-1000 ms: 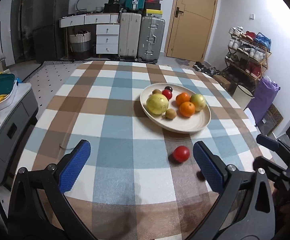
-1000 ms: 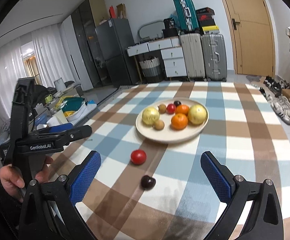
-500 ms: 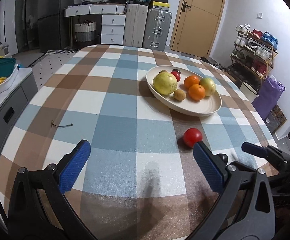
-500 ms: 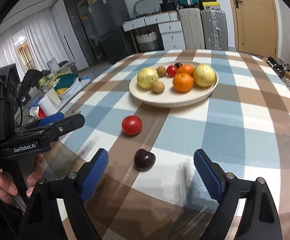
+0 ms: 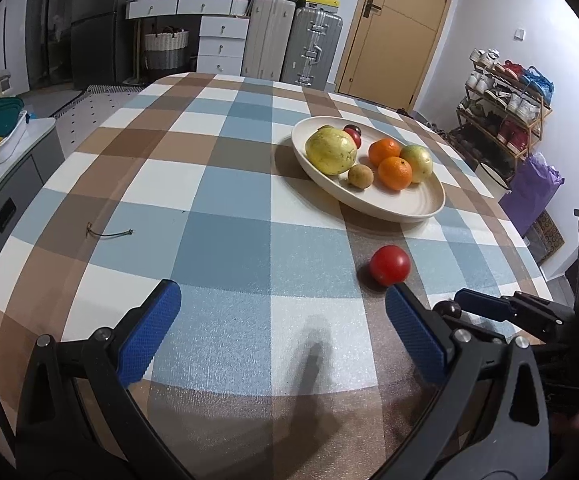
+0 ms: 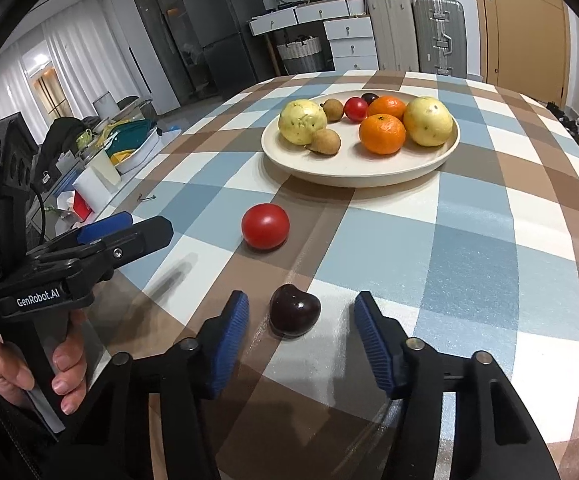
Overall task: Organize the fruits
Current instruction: 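Grasp the dark purple plum with the right tool while the left tool grasps the red tomato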
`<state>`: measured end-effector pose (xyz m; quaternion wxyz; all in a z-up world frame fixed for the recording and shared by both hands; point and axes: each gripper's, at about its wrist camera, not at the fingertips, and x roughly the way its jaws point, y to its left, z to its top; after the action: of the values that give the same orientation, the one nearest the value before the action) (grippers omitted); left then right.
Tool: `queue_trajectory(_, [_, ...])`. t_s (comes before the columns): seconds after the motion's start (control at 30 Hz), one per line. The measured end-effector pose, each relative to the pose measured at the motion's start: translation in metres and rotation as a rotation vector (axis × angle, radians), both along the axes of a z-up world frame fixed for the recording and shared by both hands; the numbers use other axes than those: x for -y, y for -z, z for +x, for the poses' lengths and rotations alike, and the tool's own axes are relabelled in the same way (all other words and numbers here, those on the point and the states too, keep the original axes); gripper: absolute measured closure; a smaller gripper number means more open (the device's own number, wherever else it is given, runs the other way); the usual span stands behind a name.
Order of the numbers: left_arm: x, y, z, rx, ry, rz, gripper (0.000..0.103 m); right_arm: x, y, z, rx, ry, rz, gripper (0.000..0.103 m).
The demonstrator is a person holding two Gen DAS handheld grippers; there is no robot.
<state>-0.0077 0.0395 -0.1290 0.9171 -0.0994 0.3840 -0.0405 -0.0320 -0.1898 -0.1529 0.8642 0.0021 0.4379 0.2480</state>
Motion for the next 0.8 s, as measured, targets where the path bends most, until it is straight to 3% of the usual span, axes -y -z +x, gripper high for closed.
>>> queue_trajectory(0.23, [0.001,0.002,0.001,0.001,0.009,-0.012,0.001,-0.002,0.000,-0.001,-0.001,-0.017,0.011,0.075])
queue_trajectory(0.8, [-0.002,0.008,0.007,-0.050,0.010,-0.044,0.001,0.007,-0.009,-0.004,-0.002,-0.026,0.129,0.078])
